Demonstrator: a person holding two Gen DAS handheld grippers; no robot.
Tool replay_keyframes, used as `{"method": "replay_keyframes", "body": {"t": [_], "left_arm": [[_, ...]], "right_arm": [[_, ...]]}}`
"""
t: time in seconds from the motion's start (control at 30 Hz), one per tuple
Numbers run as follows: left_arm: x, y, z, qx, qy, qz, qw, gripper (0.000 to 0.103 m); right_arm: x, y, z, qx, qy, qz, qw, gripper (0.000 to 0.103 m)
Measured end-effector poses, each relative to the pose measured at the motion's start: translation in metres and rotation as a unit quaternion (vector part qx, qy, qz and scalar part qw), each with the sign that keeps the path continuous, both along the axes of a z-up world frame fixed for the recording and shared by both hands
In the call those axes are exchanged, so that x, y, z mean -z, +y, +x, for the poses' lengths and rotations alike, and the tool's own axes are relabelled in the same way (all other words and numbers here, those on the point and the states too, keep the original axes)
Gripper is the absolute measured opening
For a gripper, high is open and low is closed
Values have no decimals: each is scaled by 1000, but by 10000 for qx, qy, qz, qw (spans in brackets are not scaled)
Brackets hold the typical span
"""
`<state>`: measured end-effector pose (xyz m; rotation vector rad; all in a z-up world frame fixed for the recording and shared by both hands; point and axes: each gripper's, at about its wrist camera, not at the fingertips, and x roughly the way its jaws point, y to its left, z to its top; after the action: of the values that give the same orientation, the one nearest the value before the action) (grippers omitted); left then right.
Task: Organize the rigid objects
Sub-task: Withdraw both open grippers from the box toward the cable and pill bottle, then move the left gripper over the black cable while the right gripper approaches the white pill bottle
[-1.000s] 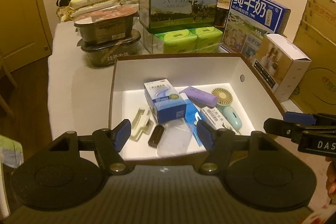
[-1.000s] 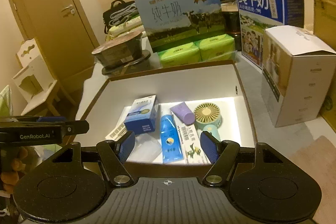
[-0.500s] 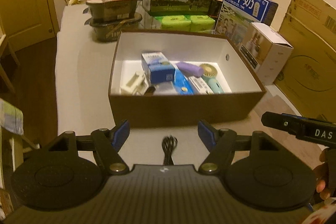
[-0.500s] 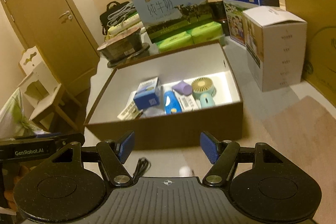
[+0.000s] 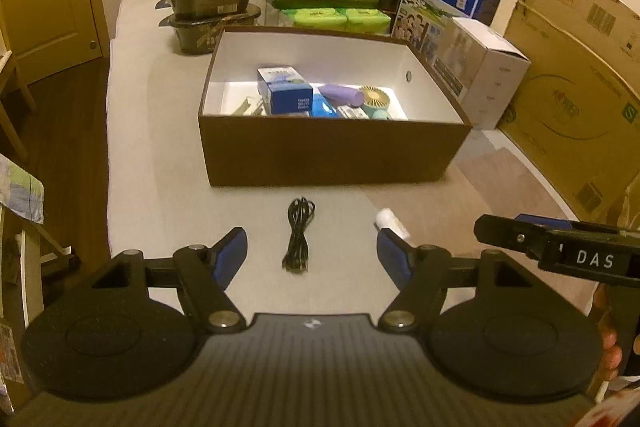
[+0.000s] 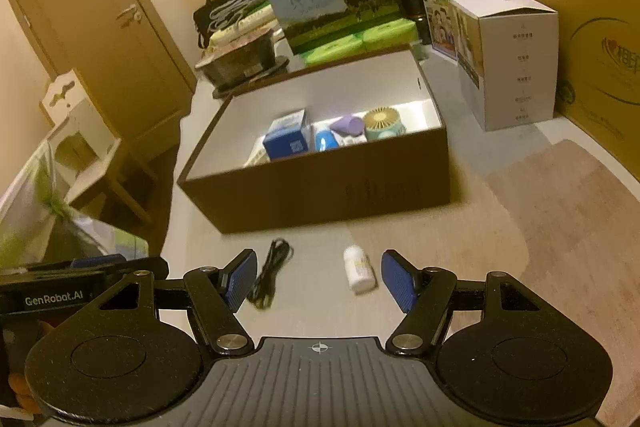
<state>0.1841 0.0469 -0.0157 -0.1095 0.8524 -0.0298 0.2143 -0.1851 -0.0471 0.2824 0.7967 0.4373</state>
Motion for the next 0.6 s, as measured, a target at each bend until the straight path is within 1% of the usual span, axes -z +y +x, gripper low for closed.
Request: {"method": "replay_keyframes", "body": {"t": [0.3, 0.4, 0.6], "left_arm": [[13, -8, -22, 87, 200, 91, 9997, 70], [18, -10, -25, 100, 261, 208, 9994, 70], [27, -8, -29, 58, 381, 272, 9989, 70]], "right_arm": [[11, -2, -26, -64, 107, -274, 9995, 69], [17, -4, -32, -75, 176, -333, 9993, 69], [28, -4, -39, -85, 329, -432, 9985, 69]]}}
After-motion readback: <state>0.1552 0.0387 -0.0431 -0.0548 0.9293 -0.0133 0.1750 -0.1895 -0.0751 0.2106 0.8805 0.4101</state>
